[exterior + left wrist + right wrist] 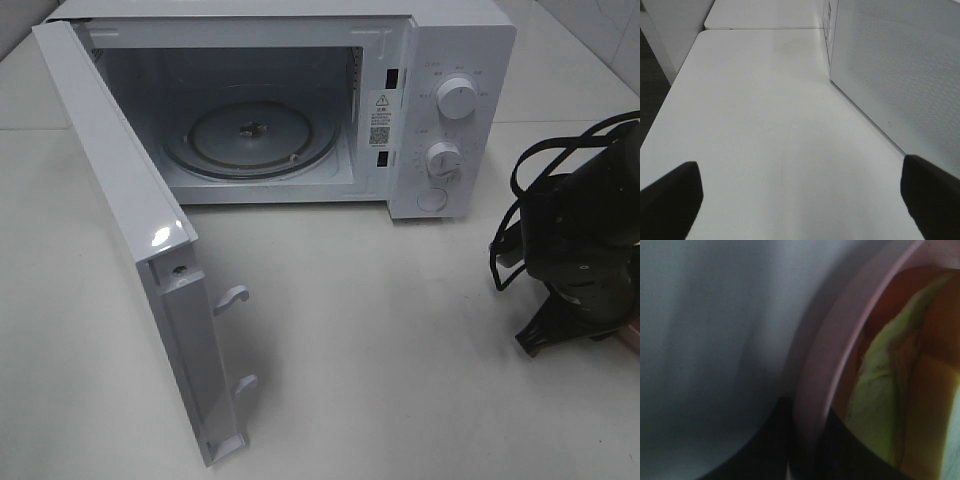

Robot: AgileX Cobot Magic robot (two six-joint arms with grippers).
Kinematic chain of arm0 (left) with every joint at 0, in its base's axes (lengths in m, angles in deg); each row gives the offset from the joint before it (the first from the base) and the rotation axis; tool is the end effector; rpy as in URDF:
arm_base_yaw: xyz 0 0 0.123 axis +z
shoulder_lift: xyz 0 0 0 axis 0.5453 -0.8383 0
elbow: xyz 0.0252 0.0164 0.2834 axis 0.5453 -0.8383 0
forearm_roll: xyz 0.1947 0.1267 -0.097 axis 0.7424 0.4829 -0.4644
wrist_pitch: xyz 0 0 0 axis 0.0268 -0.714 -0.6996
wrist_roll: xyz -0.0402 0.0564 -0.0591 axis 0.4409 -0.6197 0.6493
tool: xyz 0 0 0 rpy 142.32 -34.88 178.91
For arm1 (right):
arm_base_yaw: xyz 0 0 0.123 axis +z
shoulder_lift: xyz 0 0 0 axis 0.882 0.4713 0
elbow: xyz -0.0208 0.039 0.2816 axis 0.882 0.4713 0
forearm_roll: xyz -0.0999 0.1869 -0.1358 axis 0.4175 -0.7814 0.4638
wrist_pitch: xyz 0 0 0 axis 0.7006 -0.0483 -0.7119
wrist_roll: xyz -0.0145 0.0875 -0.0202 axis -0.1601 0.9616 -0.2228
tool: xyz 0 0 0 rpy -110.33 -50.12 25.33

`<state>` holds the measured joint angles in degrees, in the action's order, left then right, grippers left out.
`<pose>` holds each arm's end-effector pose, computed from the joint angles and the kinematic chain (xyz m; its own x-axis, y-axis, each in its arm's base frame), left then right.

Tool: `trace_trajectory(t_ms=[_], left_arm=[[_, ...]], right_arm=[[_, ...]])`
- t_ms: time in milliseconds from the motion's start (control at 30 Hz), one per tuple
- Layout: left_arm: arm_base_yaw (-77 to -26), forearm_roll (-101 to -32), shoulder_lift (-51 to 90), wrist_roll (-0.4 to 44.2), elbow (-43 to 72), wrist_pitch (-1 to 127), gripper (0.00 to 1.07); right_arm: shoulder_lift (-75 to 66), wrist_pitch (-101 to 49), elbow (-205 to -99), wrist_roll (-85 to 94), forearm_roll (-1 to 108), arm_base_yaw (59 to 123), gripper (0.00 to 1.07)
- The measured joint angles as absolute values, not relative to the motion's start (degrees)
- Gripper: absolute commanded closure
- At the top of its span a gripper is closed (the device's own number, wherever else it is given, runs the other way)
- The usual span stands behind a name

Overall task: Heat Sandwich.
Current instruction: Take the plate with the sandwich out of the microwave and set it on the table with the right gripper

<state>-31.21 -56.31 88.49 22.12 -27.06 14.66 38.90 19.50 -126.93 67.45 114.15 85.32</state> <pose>-0.0042 -0.0057 0.2788 -0.4318 0.0115 -0.9019 0.0348 0.9994 -0.0039 0.2716 0.0595 0.0799 -0.9436 -0.3192 -0.0878 -0.2117 0.7858 -0.5811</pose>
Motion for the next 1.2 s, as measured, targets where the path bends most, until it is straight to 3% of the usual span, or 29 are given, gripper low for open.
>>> trace_trajectory(t_ms=[300,400,433,567,733,1200], left_arm=[[-31.2,-56.3,88.5,22.1,-27.1,14.7,0.05],[-31.2,-56.3,88.5,22.1,-27.1,14.7,0.05],[-31.2,-56.3,88.5,22.1,-27.1,14.7,0.05],[-31.2,-56.3,88.5,22.1,-27.1,14.7,0.05],[-31.2,-56.3,88.5,22.1,-27.1,14.7,0.05],[-31.2,-56.3,88.5,22.1,-27.1,14.7,0.05]], right_arm=[[39.0,19.7,-126.9,67.4,114.2,85.3,0.9],[39.0,20.1,-126.9,67.3,113.8,85.3,0.72],[39.0,20.1,-126.9,67.3,113.8,85.3,0.72],[37.6,21.0,-126.9,65.4,112.1,85.2,0.46],[33.6,20.1,-126.9,62.3,109.0,85.2,0.3],[17.5,20.2,-126.8,46.9,94.0,85.2,0.31]])
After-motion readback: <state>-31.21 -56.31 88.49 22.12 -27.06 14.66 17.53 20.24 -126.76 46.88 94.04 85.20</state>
